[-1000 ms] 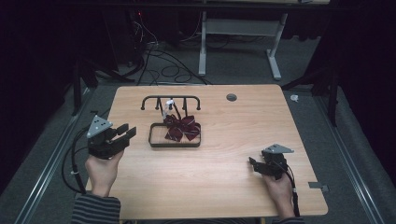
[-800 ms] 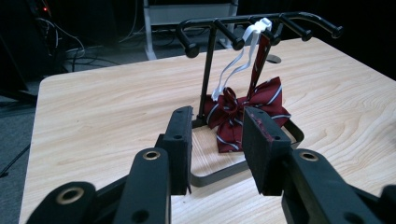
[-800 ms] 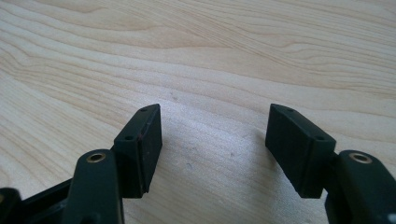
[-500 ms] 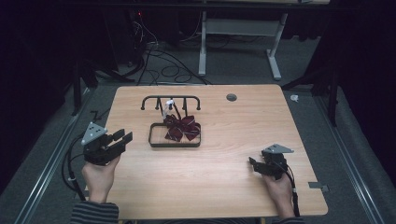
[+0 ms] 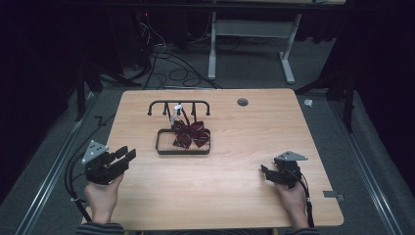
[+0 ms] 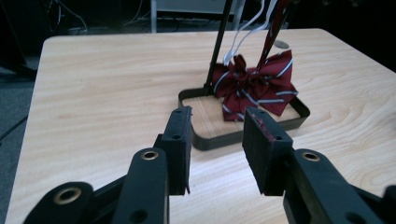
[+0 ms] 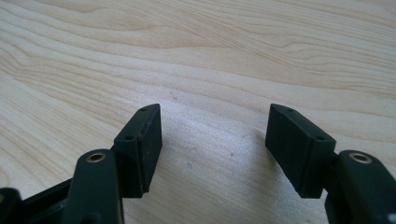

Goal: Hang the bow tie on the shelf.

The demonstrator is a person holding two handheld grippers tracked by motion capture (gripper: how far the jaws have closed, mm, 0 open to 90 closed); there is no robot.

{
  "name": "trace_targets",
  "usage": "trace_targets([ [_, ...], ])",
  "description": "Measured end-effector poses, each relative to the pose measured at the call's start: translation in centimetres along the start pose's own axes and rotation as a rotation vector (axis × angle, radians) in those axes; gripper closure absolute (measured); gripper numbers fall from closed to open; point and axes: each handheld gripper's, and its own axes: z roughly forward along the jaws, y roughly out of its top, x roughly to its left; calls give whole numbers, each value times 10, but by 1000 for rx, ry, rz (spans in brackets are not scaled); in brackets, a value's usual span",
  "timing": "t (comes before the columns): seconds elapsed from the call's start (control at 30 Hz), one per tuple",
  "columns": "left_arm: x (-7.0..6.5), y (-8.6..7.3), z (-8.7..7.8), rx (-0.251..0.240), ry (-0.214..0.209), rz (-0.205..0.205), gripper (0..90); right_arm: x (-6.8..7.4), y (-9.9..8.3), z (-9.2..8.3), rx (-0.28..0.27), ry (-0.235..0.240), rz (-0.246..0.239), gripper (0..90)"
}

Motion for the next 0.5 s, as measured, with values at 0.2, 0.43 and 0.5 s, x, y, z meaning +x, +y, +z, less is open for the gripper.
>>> trace_targets([
  [0.2,5,-12,0,12,9,-25,626,0,0,0,1,-1,1,377],
  [0.43,7,-21,4,32,23,-35,604,0,0,0,2,0,2,377],
  [0.5,8,-25,5,33,25,-45,600,0,0,0,2,-1,2,377],
])
